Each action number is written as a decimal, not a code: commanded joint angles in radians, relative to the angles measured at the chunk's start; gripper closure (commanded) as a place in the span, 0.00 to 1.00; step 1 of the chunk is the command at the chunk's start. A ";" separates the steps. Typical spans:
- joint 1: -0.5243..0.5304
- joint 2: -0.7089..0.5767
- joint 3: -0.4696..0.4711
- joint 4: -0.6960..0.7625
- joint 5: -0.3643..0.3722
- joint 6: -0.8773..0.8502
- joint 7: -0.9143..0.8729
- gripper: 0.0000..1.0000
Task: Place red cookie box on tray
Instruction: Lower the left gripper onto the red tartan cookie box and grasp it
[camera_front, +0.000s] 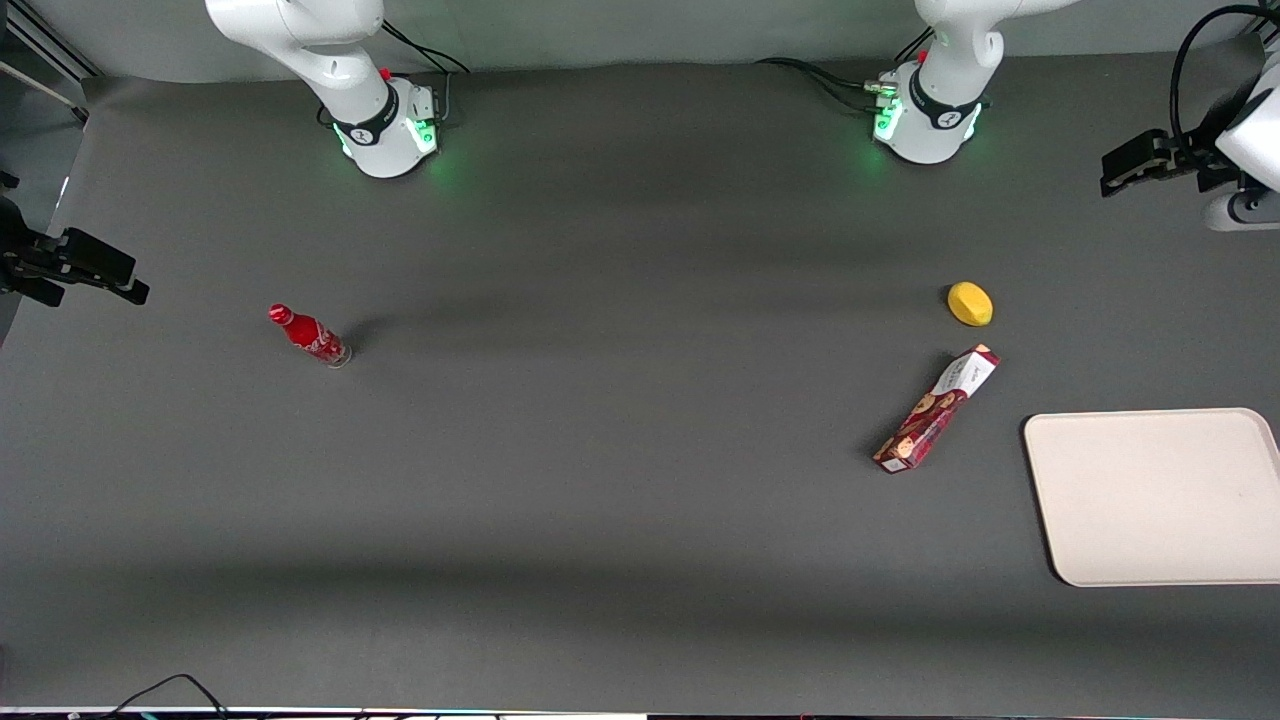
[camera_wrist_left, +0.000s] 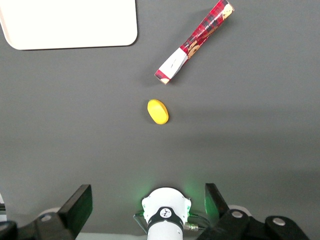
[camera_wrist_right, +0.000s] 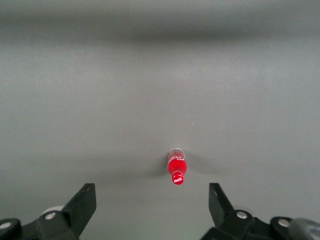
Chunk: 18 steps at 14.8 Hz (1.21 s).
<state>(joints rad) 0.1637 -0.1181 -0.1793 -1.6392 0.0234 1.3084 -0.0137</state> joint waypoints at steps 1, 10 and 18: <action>-0.009 0.011 -0.014 0.013 -0.002 -0.018 0.023 0.00; -0.001 0.150 -0.005 0.053 -0.022 0.058 0.156 0.00; -0.012 0.558 -0.090 0.035 -0.031 0.476 0.367 0.00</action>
<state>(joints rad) 0.1617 0.3378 -0.2268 -1.6371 -0.0032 1.6713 0.3389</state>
